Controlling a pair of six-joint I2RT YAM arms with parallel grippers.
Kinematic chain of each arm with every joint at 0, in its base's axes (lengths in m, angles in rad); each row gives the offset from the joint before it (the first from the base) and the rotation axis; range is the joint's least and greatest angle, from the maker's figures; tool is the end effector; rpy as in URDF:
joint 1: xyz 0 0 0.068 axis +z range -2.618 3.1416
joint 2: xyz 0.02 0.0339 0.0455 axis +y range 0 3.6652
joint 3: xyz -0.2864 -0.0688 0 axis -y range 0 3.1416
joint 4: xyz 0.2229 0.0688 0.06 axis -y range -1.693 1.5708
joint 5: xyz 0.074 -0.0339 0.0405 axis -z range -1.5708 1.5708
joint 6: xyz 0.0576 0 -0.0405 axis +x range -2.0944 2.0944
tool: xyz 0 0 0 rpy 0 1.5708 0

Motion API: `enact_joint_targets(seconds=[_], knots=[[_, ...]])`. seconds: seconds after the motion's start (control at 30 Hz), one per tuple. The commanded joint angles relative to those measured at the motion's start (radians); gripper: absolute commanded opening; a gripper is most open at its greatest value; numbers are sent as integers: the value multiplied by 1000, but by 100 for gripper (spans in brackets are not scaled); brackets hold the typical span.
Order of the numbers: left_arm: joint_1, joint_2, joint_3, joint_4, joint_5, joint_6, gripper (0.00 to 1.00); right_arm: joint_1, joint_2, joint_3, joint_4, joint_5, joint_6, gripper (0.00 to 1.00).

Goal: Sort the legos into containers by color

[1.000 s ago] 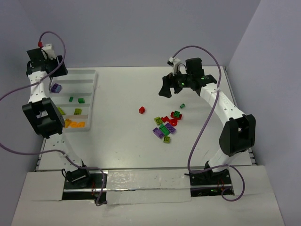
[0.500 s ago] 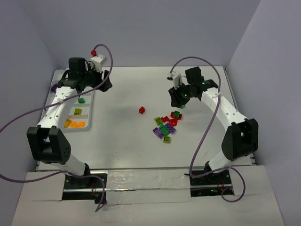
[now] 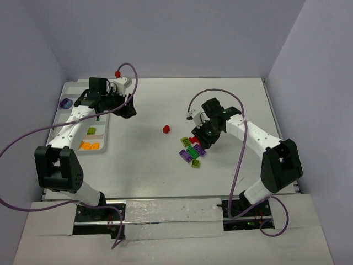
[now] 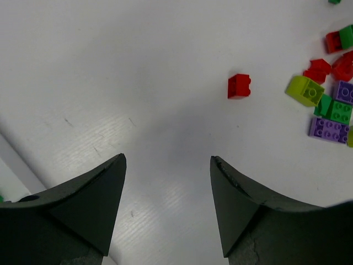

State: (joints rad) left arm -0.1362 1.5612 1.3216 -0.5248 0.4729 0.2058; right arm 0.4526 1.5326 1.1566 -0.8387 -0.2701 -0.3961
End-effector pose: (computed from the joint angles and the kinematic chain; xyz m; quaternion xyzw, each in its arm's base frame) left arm 0.3318 -0.0719 0.3186 0.2427 0.8655 -0.2021 0.3887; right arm 0.2483 0.1378 0.2523 -0.4233 0.8789 0.1374 0.1717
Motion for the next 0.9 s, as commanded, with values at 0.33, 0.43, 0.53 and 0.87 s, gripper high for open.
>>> enact_joint_targets(seconds=[0.33, 0.43, 0.53, 0.87], knots=[[-11, -24, 25, 0, -5, 34, 72, 61, 122, -13, 22, 73, 104, 59], [-11, -30, 16, 5, -8, 29, 72, 61, 159, -12, 43, 91, 123, 59], [-11, -37, 8, 5, 6, 29, 72, 61, 190, -14, 58, 105, 138, 59], [-11, -64, -21, 16, 4, 25, 73, 63, 256, -2, 98, 129, 139, 60]])
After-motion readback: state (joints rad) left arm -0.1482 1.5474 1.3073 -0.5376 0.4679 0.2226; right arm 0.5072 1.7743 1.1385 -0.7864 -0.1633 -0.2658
